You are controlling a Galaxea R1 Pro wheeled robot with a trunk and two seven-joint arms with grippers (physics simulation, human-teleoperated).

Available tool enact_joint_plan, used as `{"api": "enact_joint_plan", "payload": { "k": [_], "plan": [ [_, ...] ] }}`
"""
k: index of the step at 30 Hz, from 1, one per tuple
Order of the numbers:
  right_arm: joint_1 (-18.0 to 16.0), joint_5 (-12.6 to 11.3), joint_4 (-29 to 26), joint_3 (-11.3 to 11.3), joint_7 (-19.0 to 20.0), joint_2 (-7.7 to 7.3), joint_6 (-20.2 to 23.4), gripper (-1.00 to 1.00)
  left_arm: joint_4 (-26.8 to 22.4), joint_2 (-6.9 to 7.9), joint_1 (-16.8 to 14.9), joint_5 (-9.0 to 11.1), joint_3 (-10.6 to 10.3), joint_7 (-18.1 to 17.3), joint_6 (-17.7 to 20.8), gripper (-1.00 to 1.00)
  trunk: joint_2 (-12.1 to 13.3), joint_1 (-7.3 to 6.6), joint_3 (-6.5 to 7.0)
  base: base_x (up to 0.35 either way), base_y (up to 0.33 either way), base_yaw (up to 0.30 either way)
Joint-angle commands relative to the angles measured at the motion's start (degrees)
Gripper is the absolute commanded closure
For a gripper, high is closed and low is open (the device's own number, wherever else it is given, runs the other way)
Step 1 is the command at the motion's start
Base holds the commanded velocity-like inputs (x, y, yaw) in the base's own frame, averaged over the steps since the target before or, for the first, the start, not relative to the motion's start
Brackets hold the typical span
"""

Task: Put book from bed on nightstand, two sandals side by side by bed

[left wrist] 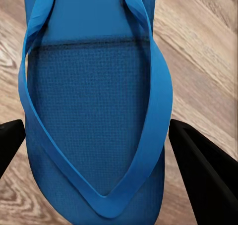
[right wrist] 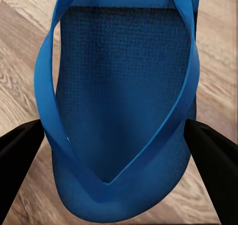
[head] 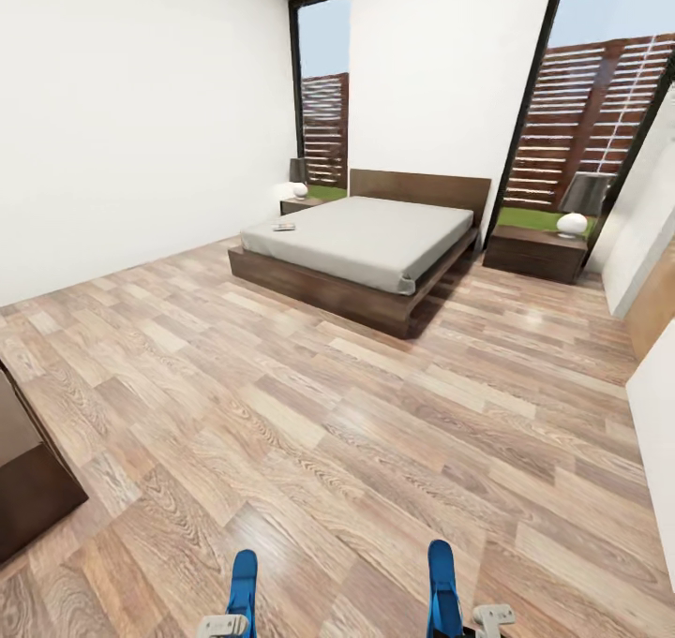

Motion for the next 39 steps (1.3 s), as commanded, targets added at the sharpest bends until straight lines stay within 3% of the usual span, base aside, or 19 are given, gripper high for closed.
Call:
{"api": "enact_joint_plan", "payload": {
  "k": [1,39],
  "plan": [
    [-0.1,-0.6,0.2,0.5,0.4,0.03,-0.3,1.00,0.0,0.05,0.0,0.5,-0.2,-0.1,-0.1,1.00,0.0,-0.01,-0.05,0.000,0.000,-0.106],
    [-0.1,-0.7,0.3,0.4,0.1,0.27,-0.2,1.00,0.0,0.02,0.0,0.5,-0.2,-0.1,-0.1,1.00,0.0,-0.01,-0.09,0.000,0.000,-0.005]
  ]
}}
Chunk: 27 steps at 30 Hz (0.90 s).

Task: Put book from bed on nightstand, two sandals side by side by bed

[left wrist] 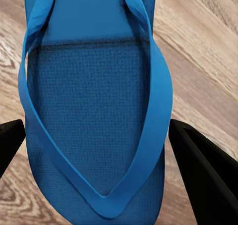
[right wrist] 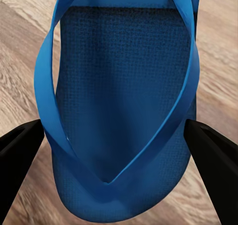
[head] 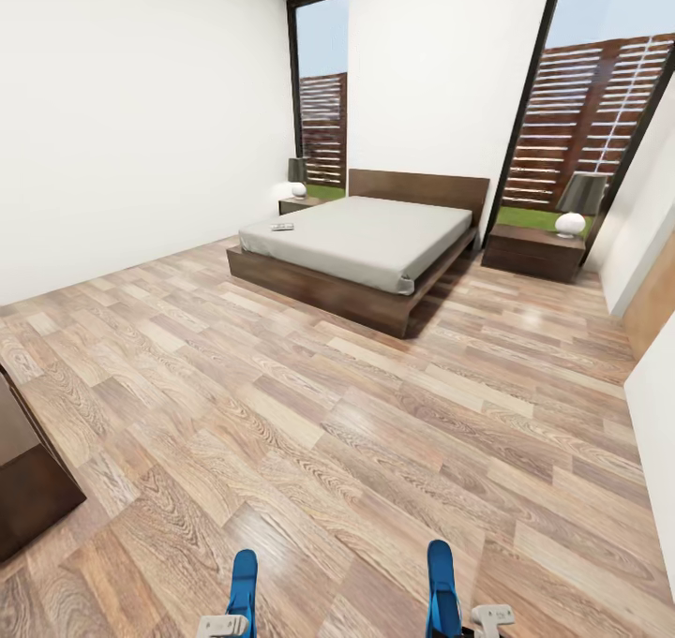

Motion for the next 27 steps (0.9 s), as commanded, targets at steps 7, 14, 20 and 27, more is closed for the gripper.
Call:
{"api": "enact_joint_plan", "payload": {
  "k": [7,14,20,27],
  "plan": [
    [-0.1,-0.6,0.3,0.5,0.4,0.03,-0.3,1.00,0.0,0.06,-0.1,0.5,-0.2,-0.2,-0.1,1.00,0.0,-0.01,-0.24,0.000,0.000,-0.209],
    [-0.1,-0.5,0.3,0.5,0.4,0.03,-0.3,1.00,0.0,0.06,0.0,0.5,-0.2,-0.2,-0.1,1.00,0.0,-0.01,-0.42,0.000,0.000,-0.267],
    [-0.1,-0.4,0.2,0.5,0.4,0.05,-0.3,1.00,0.0,0.05,-0.1,0.5,-0.2,-0.2,-0.1,1.00,0.0,-0.01,-0.58,0.000,0.000,-0.272],
    [-0.1,-0.4,0.3,0.5,0.4,0.01,-0.3,1.00,0.0,0.06,-0.1,0.5,-0.2,-0.2,-0.1,1.00,0.0,-0.01,-0.76,0.000,0.000,-0.272]
  ]
}}
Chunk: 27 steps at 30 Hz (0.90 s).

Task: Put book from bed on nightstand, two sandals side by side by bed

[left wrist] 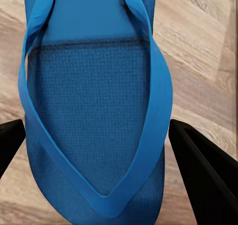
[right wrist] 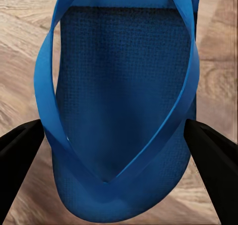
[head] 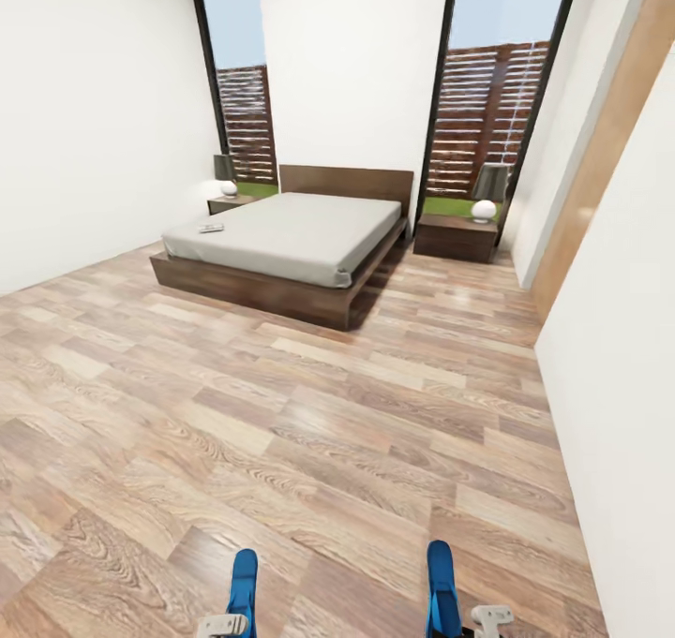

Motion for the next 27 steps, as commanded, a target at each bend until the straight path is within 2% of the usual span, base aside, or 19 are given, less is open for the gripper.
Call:
{"api": "enact_joint_plan", "payload": {
  "k": [1,18,27],
  "plan": [
    [-0.1,-0.6,0.2,0.5,0.4,0.05,-0.3,1.00,0.0,0.04,0.0,0.5,-0.2,-0.1,-0.1,1.00,0.0,-0.01,-0.07,0.000,0.000,-0.272],
    [-0.1,-0.6,0.3,0.5,0.4,0.08,-0.3,1.00,0.0,-0.01,0.0,0.5,-0.3,-0.1,-0.1,1.00,0.0,-0.01,-0.52,0.000,0.000,-0.269],
    [-0.1,-0.6,0.3,0.5,0.4,0.07,-0.3,1.00,0.0,0.03,0.0,0.5,-0.3,-0.1,-0.1,1.00,0.0,-0.01,-0.70,0.000,0.000,-0.174]
  ]
}}
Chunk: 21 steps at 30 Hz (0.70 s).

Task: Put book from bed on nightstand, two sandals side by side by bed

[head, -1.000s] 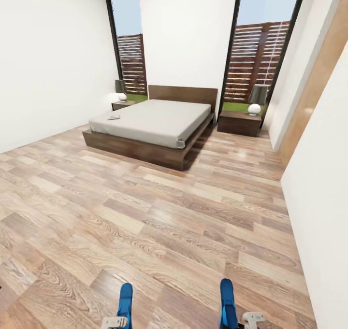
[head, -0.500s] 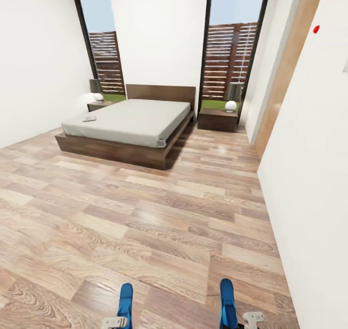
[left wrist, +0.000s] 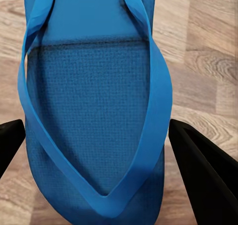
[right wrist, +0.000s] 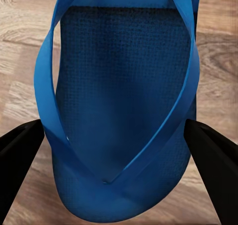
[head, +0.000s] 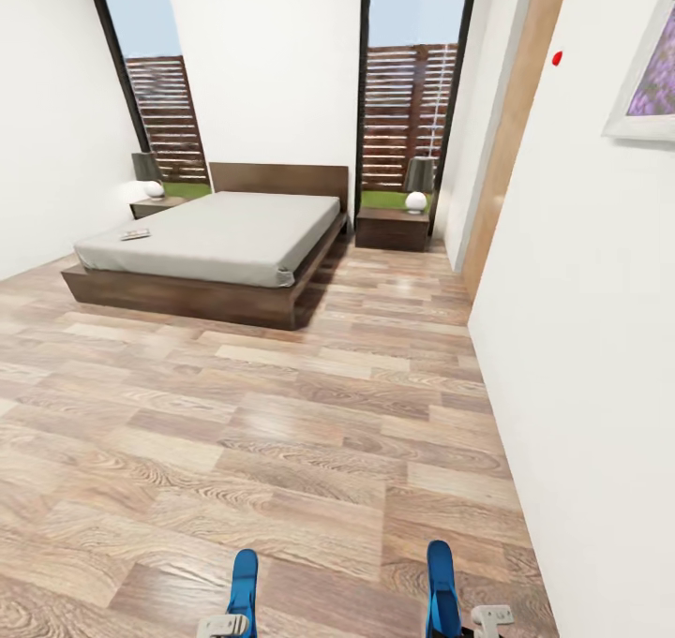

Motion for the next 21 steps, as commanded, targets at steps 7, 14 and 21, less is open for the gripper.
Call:
{"api": "enact_joint_plan", "payload": {
  "k": [7,14,21],
  "plan": [
    [-0.1,-0.6,0.2,0.4,0.4,0.04,-0.3,1.00,0.1,0.03,0.0,0.5,-0.2,-0.1,-0.1,1.00,0.0,-0.01,-0.01,0.000,0.000,-0.010],
    [-0.1,-0.6,0.2,0.4,0.5,0.03,-0.3,1.00,0.1,0.01,0.0,0.5,-0.2,-0.1,-0.1,1.00,0.0,-0.01,0.53,0.000,0.000,0.000],
    [-0.1,-0.6,0.2,0.4,0.5,0.03,-0.3,1.00,0.1,0.03,0.0,0.5,-0.2,-0.1,-0.1,1.00,0.0,-0.01,1.16,0.000,0.000,0.000]
  ]
}}
